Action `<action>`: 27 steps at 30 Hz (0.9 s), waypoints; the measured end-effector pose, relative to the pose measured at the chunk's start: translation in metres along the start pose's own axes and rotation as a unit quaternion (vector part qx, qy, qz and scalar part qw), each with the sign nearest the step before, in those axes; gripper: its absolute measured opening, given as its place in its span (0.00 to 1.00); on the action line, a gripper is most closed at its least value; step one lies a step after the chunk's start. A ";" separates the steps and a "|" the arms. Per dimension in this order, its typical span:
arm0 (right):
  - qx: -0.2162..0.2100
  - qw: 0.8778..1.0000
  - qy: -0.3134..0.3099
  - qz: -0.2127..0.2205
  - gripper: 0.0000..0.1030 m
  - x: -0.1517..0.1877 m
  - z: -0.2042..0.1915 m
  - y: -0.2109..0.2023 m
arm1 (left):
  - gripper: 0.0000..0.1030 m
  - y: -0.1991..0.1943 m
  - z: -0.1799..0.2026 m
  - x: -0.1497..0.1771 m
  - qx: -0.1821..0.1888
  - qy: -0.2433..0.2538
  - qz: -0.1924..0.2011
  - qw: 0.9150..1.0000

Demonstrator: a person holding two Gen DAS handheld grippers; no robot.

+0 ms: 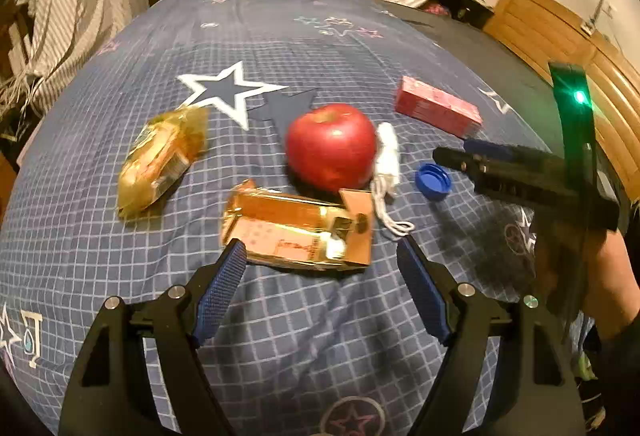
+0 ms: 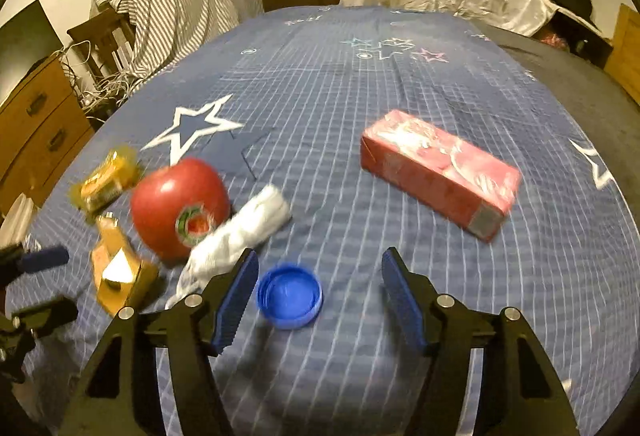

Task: Collect trash
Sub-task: 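Grasp the white rolled mask with the left tool while the right tool grasps the blue bottle cap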

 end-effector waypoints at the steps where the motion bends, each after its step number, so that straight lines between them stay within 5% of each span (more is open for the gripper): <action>1: -0.008 1.000 0.000 -0.011 0.59 -0.011 -0.001 0.011 | 0.72 0.000 -0.003 0.000 0.002 -0.007 0.000 1.000; 9: -0.079 0.994 0.007 -0.079 0.48 -0.047 -0.009 0.072 | 0.72 -0.004 -0.018 0.006 0.018 -0.034 -0.003 0.999; 19: -0.269 0.956 -0.054 -0.100 0.44 0.033 -0.039 0.020 | 0.72 -0.014 -0.025 0.019 0.041 -0.039 0.001 0.998; 21: -0.268 0.955 -0.087 -0.094 0.44 0.049 -0.046 -0.005 | 0.72 -0.015 -0.020 0.025 0.052 -0.025 -0.006 0.998; 27: -0.183 0.982 -0.038 -0.001 0.47 0.068 -0.010 -0.057 | 0.72 -0.004 0.015 0.048 0.096 0.027 -0.037 0.994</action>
Point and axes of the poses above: each gripper's, at about its wrist camera, not at the fingertips, and y roughly the way its jaws point, z to its right, x to its underside, the point moved 1 cm from there along y, roughly the way its jaws point, and after that the axes turned 3 degrees about x, right-handed, at the moved point
